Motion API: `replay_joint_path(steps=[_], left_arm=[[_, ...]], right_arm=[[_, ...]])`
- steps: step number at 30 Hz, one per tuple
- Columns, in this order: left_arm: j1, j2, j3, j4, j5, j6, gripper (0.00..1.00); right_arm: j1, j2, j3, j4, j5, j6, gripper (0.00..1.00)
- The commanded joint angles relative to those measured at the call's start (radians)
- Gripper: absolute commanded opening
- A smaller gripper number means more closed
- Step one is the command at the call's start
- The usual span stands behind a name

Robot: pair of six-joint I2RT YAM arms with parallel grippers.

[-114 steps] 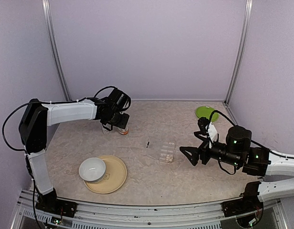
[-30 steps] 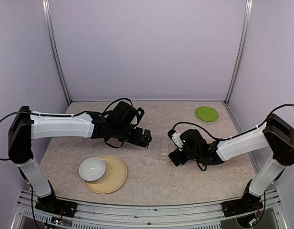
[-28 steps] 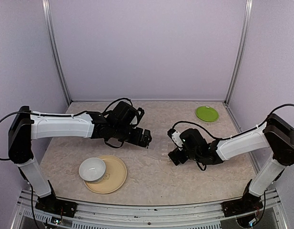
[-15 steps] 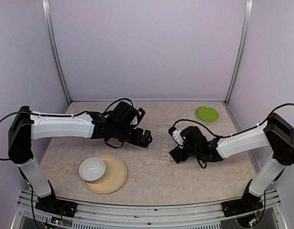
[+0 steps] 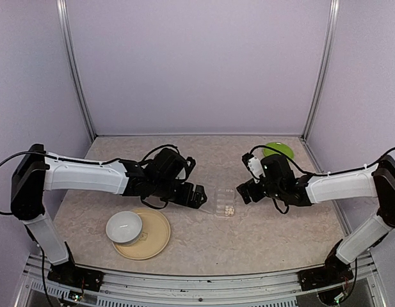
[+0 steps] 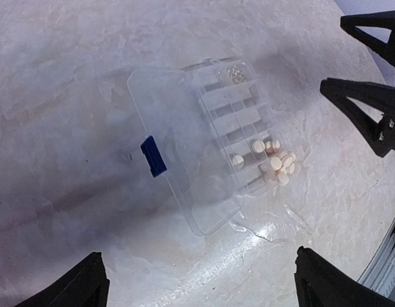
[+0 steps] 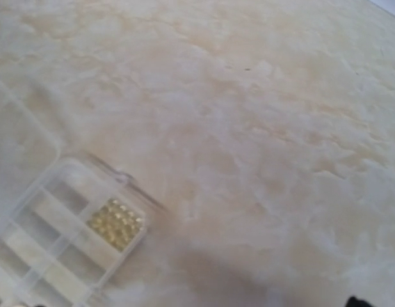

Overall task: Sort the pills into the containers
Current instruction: Pick up the pill container from the center of the board.

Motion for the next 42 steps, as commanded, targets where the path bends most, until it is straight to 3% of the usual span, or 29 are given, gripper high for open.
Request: replay_joint_path(steps=[1,6,15,28,42], left_arm=[[-0.013,0.026,-0.059,0.109,0.044,-0.124,0.99],[0.015,0.066,-0.135,0.263,0.142,-0.208,0.98],[0.035,0.19,-0.075,0.341,0.19,-0.239,0.81],[0.08,0.252,-0.005,0.268,0.169,-0.167,0.35],[0.121,0.283,0.078,0.166,0.255,-0.051,0.24]], right_arm=[[-0.019,-0.014,0.005,-0.007,-0.025,0.029,1.0],[-0.021,-0.052,-0.019,-0.008,-0.026,0.035,1.0],[-0.026,-0.112,-0.068,-0.014,-0.022,0.041,1.0],[-0.067,-0.07,-0.023,-0.008,-0.05,0.029,1.0],[-0.076,-0.044,-0.012,-0.017,-0.082,0.023,1.0]])
